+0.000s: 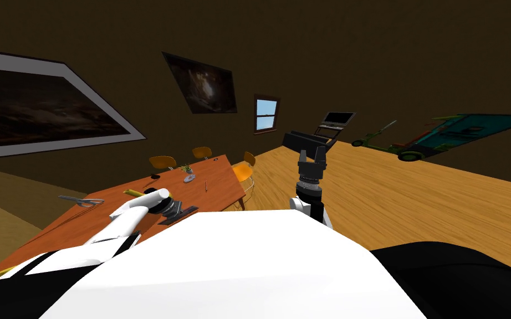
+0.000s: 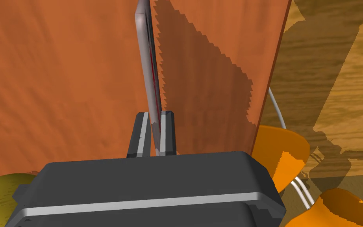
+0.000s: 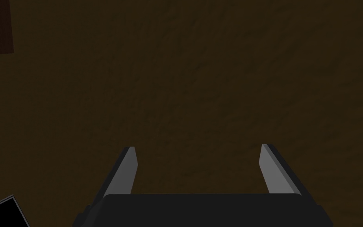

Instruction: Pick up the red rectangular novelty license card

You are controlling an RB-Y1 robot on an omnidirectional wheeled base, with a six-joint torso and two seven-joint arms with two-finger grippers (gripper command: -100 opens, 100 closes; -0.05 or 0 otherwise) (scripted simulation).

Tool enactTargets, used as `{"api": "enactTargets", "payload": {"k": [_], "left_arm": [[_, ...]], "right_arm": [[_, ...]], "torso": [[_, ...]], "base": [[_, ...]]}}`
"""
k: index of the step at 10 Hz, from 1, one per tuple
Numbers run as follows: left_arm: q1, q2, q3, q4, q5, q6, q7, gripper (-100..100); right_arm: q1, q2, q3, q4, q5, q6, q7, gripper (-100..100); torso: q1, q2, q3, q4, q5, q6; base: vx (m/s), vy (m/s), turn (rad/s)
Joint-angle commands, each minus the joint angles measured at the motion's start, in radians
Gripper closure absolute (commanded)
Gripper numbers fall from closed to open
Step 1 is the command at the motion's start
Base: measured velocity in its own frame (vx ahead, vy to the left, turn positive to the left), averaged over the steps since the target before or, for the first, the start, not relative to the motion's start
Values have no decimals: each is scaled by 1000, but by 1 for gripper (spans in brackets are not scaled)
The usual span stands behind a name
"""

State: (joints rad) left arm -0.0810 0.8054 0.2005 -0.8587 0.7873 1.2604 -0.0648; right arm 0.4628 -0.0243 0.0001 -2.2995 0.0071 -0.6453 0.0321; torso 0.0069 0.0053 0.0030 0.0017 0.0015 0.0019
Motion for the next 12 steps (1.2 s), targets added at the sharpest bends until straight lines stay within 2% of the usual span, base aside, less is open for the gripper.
{"api": "enactTargets", "payload": {"k": [1, 4, 5, 6, 7, 8, 10, 11, 12], "left_arm": [[-2, 3, -8, -10, 2, 7, 28, 100], [-5, 10, -50, -79, 10, 37, 132, 100], [-5, 10, -50, -79, 10, 37, 143, 100], [-6, 12, -64, -101, 13, 47, 182, 100], [-8, 14, -78, -124, 16, 57, 208, 100], [-8, 14, -78, -124, 16, 57, 221, 100], [-10, 18, -107, -170, 21, 77, 286, 100], [-10, 18, -107, -170, 21, 77, 298, 100], [-11, 20, -121, -192, 24, 87, 336, 100]], "right_arm": [[0, 0, 0, 0, 0, 0, 0, 0], [0, 0, 0, 0, 0, 0, 0, 0], [0, 0, 0, 0, 0, 0, 0, 0], [0, 0, 0, 0, 0, 0, 0, 0], [0, 0, 0, 0, 0, 0, 0, 0], [0, 0, 0, 0, 0, 0, 0, 0], [0, 0, 0, 0, 0, 0, 0, 0], [0, 0, 0, 0, 0, 0, 0, 0], [0, 0, 0, 0, 0, 0, 0, 0]], "torso": [[0, 0, 0, 0, 0, 0], [0, 1, 0, 0, 0, 0], [1, 2, 1, 0, 0, 0], [0, 0, 0, -1, 0, -1], [-1, -1, -1, -1, 0, 0], [0, 0, 0, 0, 0, 0], [0, -1, -1, -1, 0, -1], [0, 0, 0, -1, 0, -1], [-1, -1, -1, -1, 0, -2]], "base": [[-90, 54, -54], [-102, 70, -113], [-82, 57, -65], [-71, 39, -68], [-95, 62, -139], [-71, 43, -74], [-85, 53, -86], [-72, 33, -84], [-70, 41, -86]]}}
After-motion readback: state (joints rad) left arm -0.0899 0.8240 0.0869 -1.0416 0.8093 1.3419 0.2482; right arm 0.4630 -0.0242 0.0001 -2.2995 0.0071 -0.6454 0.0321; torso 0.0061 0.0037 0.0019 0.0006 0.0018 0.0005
